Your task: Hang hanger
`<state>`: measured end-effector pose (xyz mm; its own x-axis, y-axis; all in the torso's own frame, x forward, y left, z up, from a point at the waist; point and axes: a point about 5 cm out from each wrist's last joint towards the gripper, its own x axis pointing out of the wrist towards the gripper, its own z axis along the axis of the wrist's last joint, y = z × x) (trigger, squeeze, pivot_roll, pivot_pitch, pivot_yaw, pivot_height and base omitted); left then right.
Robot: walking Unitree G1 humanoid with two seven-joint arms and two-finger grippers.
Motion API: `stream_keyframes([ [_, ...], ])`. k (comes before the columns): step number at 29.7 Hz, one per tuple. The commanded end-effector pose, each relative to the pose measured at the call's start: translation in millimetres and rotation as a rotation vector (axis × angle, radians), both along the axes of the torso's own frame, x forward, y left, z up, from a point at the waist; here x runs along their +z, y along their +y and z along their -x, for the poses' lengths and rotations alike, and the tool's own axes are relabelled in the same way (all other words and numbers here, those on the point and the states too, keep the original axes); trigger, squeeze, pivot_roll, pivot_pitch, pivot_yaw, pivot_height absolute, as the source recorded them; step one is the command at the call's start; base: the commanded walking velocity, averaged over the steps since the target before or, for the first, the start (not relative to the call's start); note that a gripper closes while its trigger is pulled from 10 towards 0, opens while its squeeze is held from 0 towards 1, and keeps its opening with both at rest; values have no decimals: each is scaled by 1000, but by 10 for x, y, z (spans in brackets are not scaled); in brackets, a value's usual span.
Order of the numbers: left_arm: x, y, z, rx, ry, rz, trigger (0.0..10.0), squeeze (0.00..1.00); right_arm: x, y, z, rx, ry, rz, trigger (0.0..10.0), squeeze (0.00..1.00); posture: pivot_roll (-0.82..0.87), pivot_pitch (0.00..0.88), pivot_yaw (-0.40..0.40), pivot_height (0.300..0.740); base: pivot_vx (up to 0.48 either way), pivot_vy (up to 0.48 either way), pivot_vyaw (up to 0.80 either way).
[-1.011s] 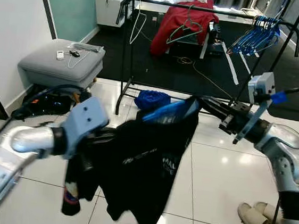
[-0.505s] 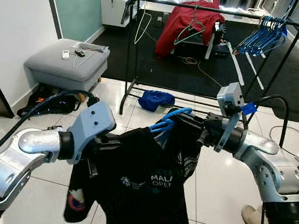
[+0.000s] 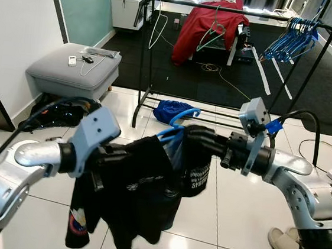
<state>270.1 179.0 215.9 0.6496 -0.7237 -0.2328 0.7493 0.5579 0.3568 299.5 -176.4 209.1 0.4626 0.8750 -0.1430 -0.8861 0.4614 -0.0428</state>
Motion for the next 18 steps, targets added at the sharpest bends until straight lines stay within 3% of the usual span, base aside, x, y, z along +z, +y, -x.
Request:
stream_keyframes([
  [1,81,102,-18,16,-33,-13,10000,0,-96,-68,13,-13,45,38,10000,1000,-47,38,4,740,0,0,0],
  [8,52,138,-13,37,-22,-5,10000,0,-246,-173,-5,-74,71,95,10000,1000,-45,33,3,740,0,0,0],
  [9,12,116,-9,45,-3,31,10000,0,-272,-204,-107,-167,34,78,10000,1000,-43,32,3,740,0,0,0],
  [10,12,116,-9,45,-3,31,10000,0,-272,-204,-107,-167,34,78,10000,1000,-43,32,3,740,0,0,0],
  [14,-68,92,-47,92,30,105,10000,0,-275,-263,-318,-394,-21,17,10000,1000,-44,32,5,740,0,0,0],
  [15,-68,92,-47,92,30,105,10000,0,-275,-263,-318,-394,-21,17,10000,1000,-44,32,5,740,0,0,0],
  [16,-127,82,-103,157,50,161,10000,0,-298,-290,-408,-514,-26,-14,10000,220,-41,33,5,740,0,0,0],
  [17,-127,82,-103,157,50,161,10000,0,-298,-290,-408,-514,-26,-14,10000,220,-41,33,5,740,0,0,0],
  [18,-227,48,-165,237,74,219,10000,0,-334,-297,-467,-604,-12,-88,10000,0,-41,33,5,740,0,0,0],
])
